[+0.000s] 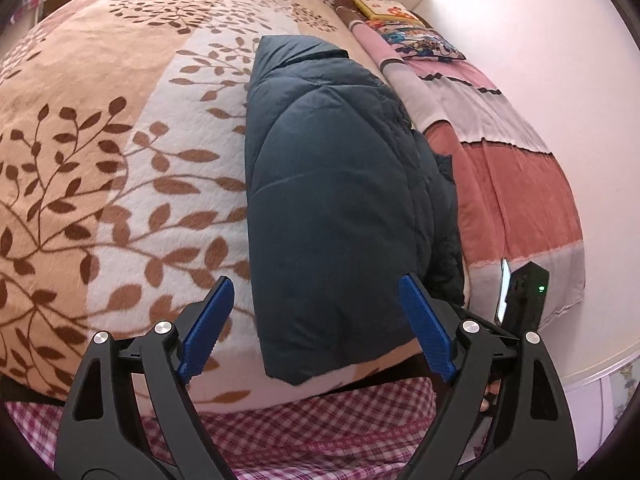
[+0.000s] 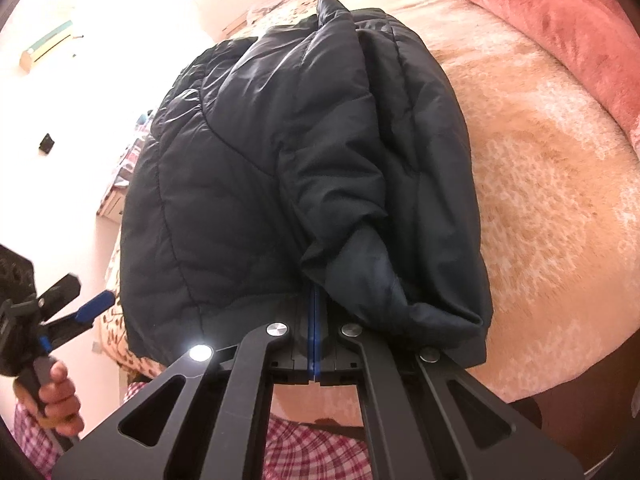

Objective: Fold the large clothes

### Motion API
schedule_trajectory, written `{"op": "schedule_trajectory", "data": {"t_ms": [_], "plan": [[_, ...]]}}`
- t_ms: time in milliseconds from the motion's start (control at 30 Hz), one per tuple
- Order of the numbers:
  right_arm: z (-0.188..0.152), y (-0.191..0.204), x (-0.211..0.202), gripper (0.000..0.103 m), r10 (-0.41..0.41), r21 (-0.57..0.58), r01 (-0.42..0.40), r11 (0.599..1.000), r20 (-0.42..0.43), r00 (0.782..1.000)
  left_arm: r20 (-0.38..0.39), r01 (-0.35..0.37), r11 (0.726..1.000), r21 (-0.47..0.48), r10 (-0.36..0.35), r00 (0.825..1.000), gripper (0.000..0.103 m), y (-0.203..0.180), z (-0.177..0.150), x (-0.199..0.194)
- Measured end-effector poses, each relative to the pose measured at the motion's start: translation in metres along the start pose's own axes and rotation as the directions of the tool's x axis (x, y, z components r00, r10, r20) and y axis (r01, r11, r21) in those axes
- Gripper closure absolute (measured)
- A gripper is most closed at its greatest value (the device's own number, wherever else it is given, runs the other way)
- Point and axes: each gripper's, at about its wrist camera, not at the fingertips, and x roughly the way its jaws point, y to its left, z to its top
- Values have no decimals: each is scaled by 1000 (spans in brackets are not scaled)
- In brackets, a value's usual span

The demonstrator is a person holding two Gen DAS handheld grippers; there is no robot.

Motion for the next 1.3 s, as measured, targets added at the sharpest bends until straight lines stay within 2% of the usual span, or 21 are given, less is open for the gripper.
{"op": "schedule_trajectory", "data": {"t_ms": [67, 133, 167, 200, 233, 300, 333, 400, 500, 600, 733, 833, 900, 1033, 1100, 1167, 1200, 1267, 1300], "plan": [[6, -8, -9, 103, 12, 9, -12, 1000, -4, 1000, -8, 8, 1000, 1, -8, 1000, 19, 1, 2, 3], [6, -11, -26, 86, 28, 0, -28, 1000, 9, 1000, -4, 20, 1000, 6, -20, 1000, 19, 0, 5, 1], [7, -10, -37, 80, 30, -13, -29, 999, 28, 999, -1, 27, 1000, 9, -27, 1000, 19, 0, 7, 0], [8, -9, -51, 68, 31, -29, -29, 999, 61, 998, 2, 34, 999, 11, -34, 999, 19, 0, 8, 0], [11, -9, -66, 51, 29, -41, -25, 999, 102, 994, 4, 38, 999, 13, -38, 999, 18, 0, 10, 0], [20, -10, -87, 30, 7, -50, 2, 999, 178, 984, 4, 45, 999, 13, -45, 999, 18, 1, 13, 1], [26, -12, -94, 22, -14, -48, 24, 999, 212, 977, 4, 46, 999, 14, -46, 999, 18, 1, 15, 3], [46, -20, -98, 18, -33, -17, 38, 999, 241, 970, -6, 55, 998, 15, -55, 998, 18, 2, 20, 6], [72, -40, -78, 16, 18, 82, -33, 996, 173, 985, -20, 59, 998, 36, -58, 998, 18, -2, 26, 12], [84, -48, -53, 16, 42, 146, -59, 988, 119, 992, -19, 56, 996, 69, -55, 998, 18, -6, 34, 17], [99, -57, -25, 14, 10, 165, -19, 986, 54, 999, -32, 65, 996, 67, -63, 997, 18, -6, 46, 30], [103, -57, -4, 8, 2, 156, -2, 988, 3, 1000, -61, 62, 996, 63, -58, 996, 18, -4, 51, 45], [100, -61, 8, 6, 9, 159, -5, 987, -26, 1000, -80, 65, 996, 60, -60, 995, 14, -3, 52, 57], [94, -76, 29, 6, 123, 235, -103, 967, -73, 990, -92, 73, 994, 83, -65, 994, 6, -1, 54, 70], [94, -79, 34, 6, 156, 244, -132, 961, -81, 984, -107, 69, 991, 118, -56, 993, 4, 1, 57, 78], [94, -79, 37, 11, 188, 243, -163, 956, -82, 979, -114, 85, 986, 142, -69, 991, 4, 5, 59, 83], [93, -79, 38, 17, 203, 244, -179, 953, -76, 976, -118, 95, 986, 136, -79, 990, 4, 7, 60, 85], [90, -79, 37, 26, 222, 240, -204, 949, -51, 974, -108, 107, 984, 142, -92, 990, 8, 5, 61, 84], [89, -78, 36, 32, 232, 237, -217, 947, -39, 972, -93, 110, 981, 161, -95, 991, 14, 3, 61, 81]]}}
